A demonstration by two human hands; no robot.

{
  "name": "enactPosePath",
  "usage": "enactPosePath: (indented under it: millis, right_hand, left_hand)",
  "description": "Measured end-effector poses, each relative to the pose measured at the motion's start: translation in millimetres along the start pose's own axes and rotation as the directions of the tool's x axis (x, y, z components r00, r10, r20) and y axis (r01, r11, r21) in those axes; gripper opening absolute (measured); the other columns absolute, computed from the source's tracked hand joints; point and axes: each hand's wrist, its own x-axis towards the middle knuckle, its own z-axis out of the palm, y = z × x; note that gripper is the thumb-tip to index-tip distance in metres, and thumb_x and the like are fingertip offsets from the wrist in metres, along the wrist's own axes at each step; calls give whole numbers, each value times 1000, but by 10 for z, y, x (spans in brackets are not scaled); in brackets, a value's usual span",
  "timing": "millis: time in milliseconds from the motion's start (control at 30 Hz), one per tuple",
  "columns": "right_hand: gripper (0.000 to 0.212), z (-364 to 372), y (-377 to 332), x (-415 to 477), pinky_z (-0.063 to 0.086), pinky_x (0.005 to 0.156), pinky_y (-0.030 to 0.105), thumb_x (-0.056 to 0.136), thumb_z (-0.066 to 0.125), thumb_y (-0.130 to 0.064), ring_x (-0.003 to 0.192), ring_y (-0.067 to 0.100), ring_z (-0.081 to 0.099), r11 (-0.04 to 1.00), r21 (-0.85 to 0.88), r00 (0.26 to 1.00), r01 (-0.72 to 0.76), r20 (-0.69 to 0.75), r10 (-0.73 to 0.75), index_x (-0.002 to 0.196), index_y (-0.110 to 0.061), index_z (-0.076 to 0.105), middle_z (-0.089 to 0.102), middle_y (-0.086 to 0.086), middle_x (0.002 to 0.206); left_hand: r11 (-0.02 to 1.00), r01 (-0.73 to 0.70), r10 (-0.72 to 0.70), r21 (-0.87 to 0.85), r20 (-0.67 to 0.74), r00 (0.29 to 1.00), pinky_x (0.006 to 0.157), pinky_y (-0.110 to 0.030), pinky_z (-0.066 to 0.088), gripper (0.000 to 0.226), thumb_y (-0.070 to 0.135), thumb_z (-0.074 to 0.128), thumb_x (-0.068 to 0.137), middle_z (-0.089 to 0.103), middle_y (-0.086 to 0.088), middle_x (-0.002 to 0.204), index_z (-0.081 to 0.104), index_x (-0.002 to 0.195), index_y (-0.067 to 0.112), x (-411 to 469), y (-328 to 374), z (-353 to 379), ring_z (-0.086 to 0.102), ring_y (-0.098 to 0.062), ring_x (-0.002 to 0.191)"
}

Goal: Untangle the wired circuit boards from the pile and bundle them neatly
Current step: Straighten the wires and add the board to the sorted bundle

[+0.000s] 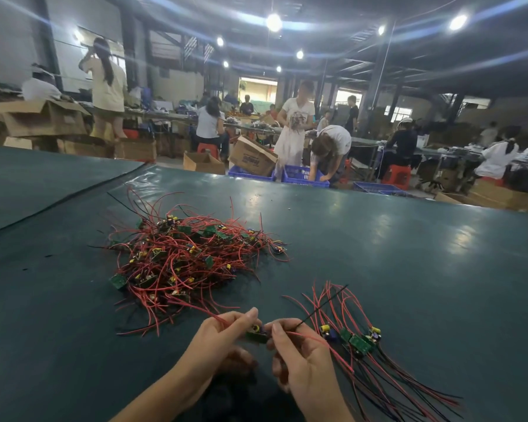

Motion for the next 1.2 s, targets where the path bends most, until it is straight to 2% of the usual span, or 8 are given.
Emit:
enactPosePath:
  millis: [167,467,567,667,833,1000,1133,1200]
  right_hand:
    - [19,15,-49,-18,40,44,18,91,63,-17,45,8,52,995,-102,999,22,-43,-26,77,-19,76,67,2,62]
    - [29,40,-90,17,36,37,18,90,65,-23,39,9,47,986,34,966,-162,-201,165,65,-19,78,64,1,52]
    - [32,54,-85,8,39,39,19,90,63,-28,43,12,52,985,-7,967,-170,-194,165,62,-22,78,64,8,52]
    - [32,50,-64,0,36,39,18,89,66,-22,40,9,46,991,-44,978,-129,-173,120,59,-17,76,57,1,44]
    - [31,55,-104,-25,42,48,13,89,65,-9,45,0,55,998,-59,992,-29,-126,21,63,-23,77,71,1,60]
    - [32,56,-123,-38,46,48,14,89,65,-11,47,4,61,998,-43,990,-52,-134,46,61,-23,76,70,2,57]
    - [29,67,-80,5,58,61,30,91,64,-17,62,16,71,992,40,974,-123,-185,128,66,-22,79,74,8,68]
    - [28,53,-57,28,58,59,35,91,62,-18,62,24,70,983,105,965,-149,-200,168,69,-18,78,73,13,70]
  left_hand:
    - [999,38,-38,-4,98,995,52,-22,50,31,46,70,74,68,-6,63,76,71,15,-21,0,0,65,-16,55]
    - [992,-34,39,-123,37,999,55,-23,53,39,29,82,57,72,-12,81,76,90,10,45,-59,-9,66,-17,63]
    - [991,-42,49,-126,51,997,55,-22,53,34,23,80,61,72,-15,83,76,91,9,49,-87,-2,66,-18,64]
    - [989,-55,62,-138,52,997,53,-23,52,29,18,77,63,70,-18,77,76,89,6,46,-106,29,64,-19,60]
    - [994,-91,94,-61,42,995,54,-24,50,30,36,74,66,68,-16,70,75,76,8,8,-95,75,62,-20,58]
    - [987,-145,143,64,39,989,54,-21,48,37,44,67,72,70,-14,67,72,66,8,-17,-76,104,64,-19,59]
    - [978,-181,177,106,52,983,53,-21,47,37,44,66,75,67,-13,62,70,62,10,-31,-63,106,62,-18,55]
    - [978,-175,169,110,66,983,53,-21,45,38,45,66,76,65,-11,58,70,59,11,-33,-61,114,59,-17,52]
